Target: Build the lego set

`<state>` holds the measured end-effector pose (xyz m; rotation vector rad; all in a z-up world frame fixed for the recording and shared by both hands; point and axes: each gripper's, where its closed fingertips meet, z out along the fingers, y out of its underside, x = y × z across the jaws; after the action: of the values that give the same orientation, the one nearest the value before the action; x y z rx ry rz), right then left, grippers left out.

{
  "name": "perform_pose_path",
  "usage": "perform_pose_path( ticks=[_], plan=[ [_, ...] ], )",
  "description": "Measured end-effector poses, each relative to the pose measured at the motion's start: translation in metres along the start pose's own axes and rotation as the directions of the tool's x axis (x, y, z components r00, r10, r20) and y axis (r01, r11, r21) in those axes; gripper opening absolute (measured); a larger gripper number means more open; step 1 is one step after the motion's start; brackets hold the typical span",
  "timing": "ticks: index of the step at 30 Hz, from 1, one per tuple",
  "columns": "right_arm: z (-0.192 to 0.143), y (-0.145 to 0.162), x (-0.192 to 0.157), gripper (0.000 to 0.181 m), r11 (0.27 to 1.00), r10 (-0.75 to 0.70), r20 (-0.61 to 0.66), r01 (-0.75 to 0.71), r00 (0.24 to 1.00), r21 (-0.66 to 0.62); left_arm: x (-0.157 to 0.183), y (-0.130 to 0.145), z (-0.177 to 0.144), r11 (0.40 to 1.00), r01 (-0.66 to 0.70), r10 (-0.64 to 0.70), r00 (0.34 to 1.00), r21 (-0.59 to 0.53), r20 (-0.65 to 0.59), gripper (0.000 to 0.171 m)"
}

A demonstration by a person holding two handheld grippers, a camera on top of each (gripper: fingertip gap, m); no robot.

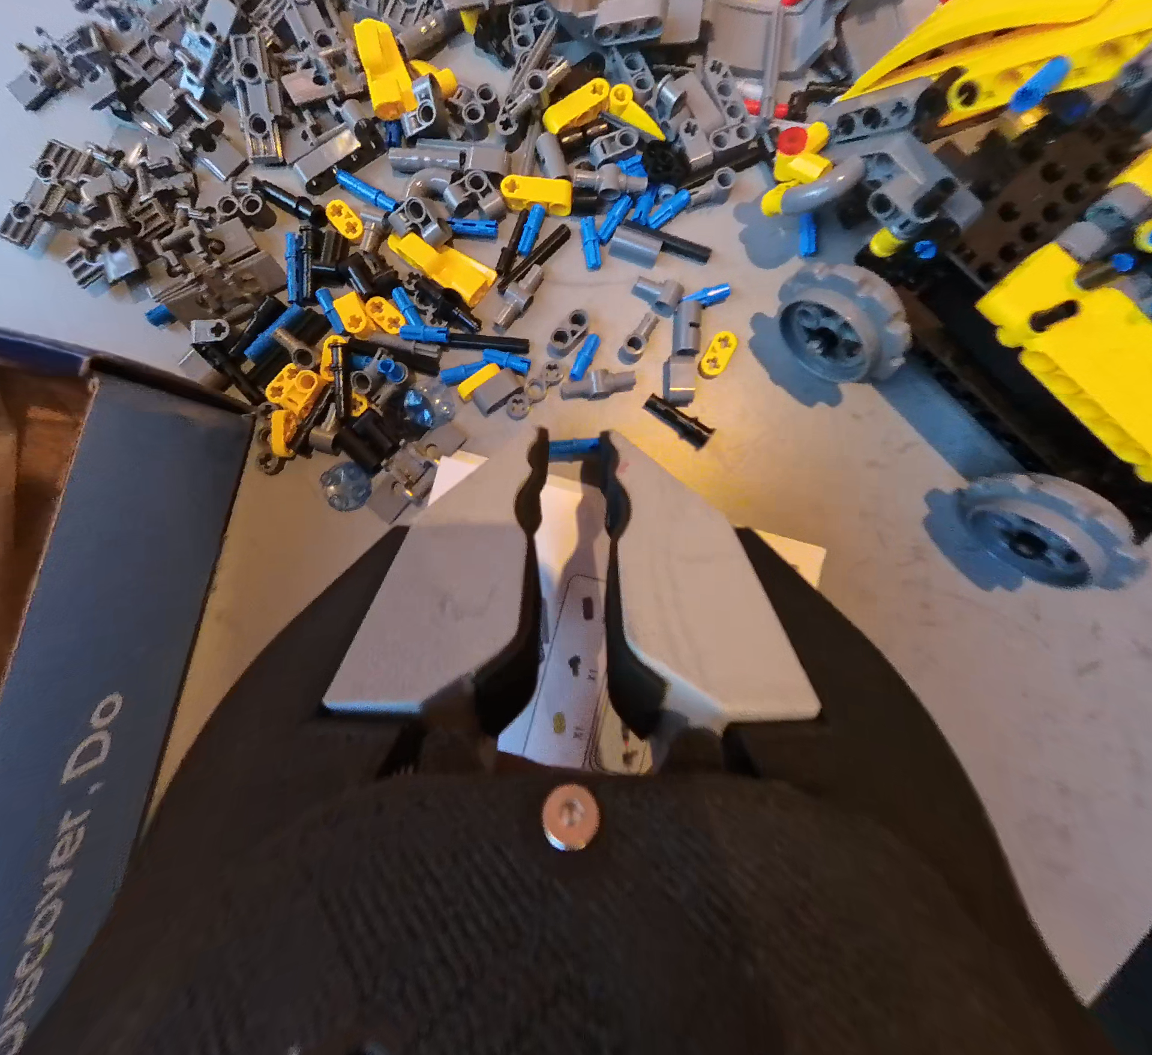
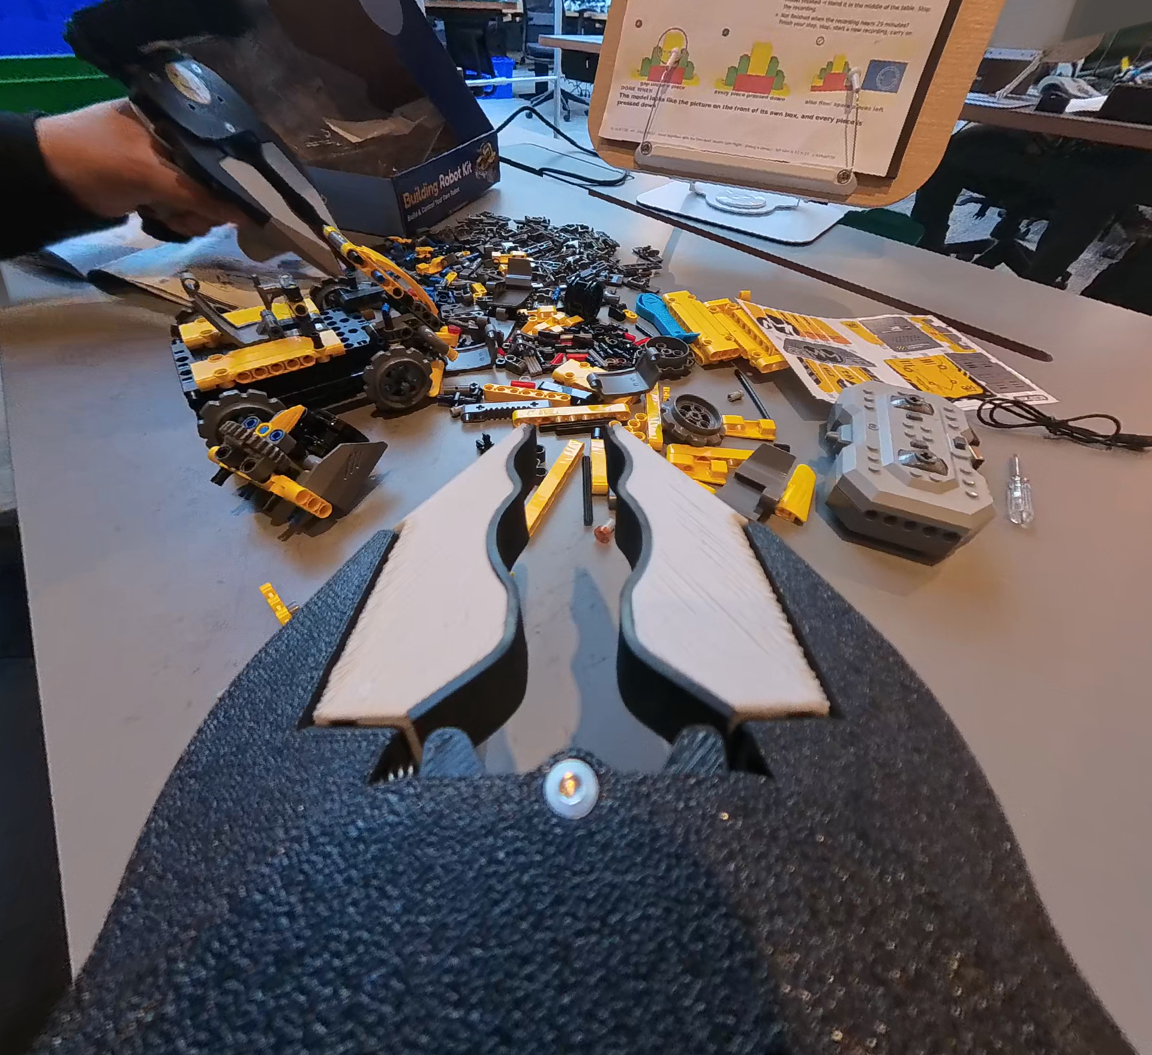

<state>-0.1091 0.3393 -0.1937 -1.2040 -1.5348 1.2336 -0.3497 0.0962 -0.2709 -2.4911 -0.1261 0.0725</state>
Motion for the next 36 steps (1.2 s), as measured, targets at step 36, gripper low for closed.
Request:
perform_pose_path(
  ticks=[36],
  plan=[
    [0.006, 0.002, 0.001, 0.021, 0.999, -0.035, -0.015, 0.035, 0.999, -0.02, 0.037, -0.043, -0.025, 0.803, -0.57, 0.521, 0.813, 0.173, 0.261, 0.014]
  ],
)
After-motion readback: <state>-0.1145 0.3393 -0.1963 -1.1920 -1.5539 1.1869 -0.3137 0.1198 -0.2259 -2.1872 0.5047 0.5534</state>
